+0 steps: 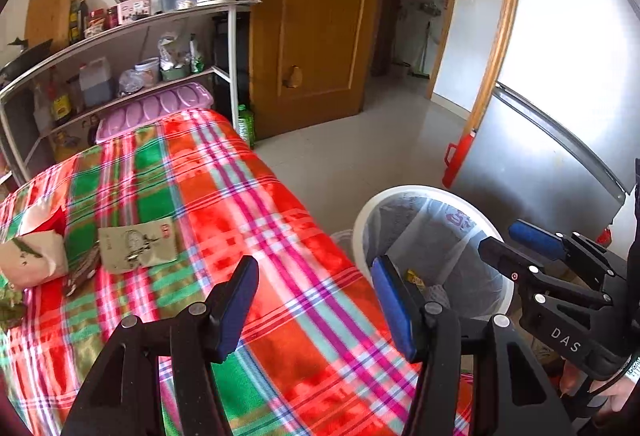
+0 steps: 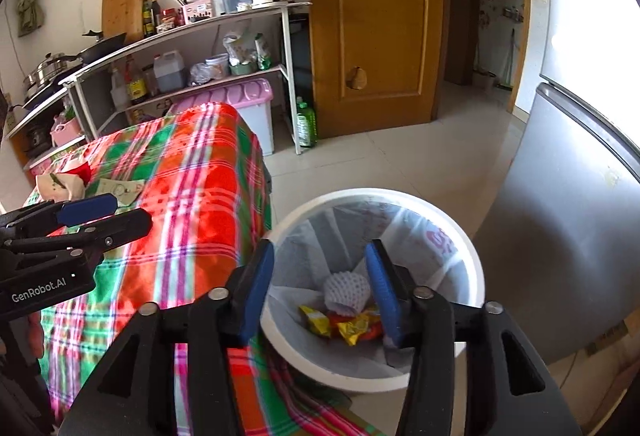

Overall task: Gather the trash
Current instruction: 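Move both open tools back from the bin to the table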

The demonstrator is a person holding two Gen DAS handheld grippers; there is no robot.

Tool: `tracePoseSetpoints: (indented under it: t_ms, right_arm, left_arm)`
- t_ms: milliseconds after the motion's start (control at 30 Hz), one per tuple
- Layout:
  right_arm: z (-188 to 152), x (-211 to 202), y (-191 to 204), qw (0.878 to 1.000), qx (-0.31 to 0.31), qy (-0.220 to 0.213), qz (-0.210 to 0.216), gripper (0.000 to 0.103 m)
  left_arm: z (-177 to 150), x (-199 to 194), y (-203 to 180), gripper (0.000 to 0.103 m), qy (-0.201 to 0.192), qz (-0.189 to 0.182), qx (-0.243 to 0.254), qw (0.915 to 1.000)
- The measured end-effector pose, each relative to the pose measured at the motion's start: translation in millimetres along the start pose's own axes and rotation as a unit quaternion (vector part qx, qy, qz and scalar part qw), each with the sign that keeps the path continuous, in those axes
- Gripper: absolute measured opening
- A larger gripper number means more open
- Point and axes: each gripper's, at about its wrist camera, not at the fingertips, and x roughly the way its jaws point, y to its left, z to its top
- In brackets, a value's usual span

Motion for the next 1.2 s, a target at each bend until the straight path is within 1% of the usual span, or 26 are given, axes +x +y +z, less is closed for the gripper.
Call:
tracePoseSetpoints:
  t_ms: [300,467,567,667,733,1000,1200]
  right_arm:
    - [9.4,9.9,40.2,0.999,-0.020,-0.003,0.032,0.053]
    - [14.9,17.8,65.2,0.998,-0.036,-0.003,0.051,0.053]
    - [18.5,24.9,82.0,0.997,-0.048,-0.001,0.063,0.053]
    - [22.1,32.6,101.2,0.995,-0.062,0.002,0.080,0.053]
    - [24.3,37.6,113.4,0.993,-0.070,0.005,0.091,0.053]
    - [30.5,57.9,157.7,0.987,-0.102,0.020,0.126,0.053]
    - [30.2,75.1,187.2,0.981,-0.121,0.036,0.147,0.053]
  left_arm:
    - [-10.9,-20.5,55.8,0.059,-0.008,0.039,-0.046,0.9981]
    - [-16.5,-32.1,85.7,0.059,-0.017,0.060,-0.063,0.9961]
    - [-19.7,-39.6,104.5,0.059,-0.021,0.078,-0.071,0.9942]
    - [-23.5,-47.1,127.3,0.060,-0.025,0.099,-0.085,0.9912]
    - [-26.0,-52.2,143.8,0.067,-0.027,0.112,-0.096,0.9887]
    - [-36.8,-71.4,199.9,0.068,-0.034,0.149,-0.129,0.9798]
    - [-47.3,-81.1,233.7,0.069,-0.035,0.171,-0.154,0.9726]
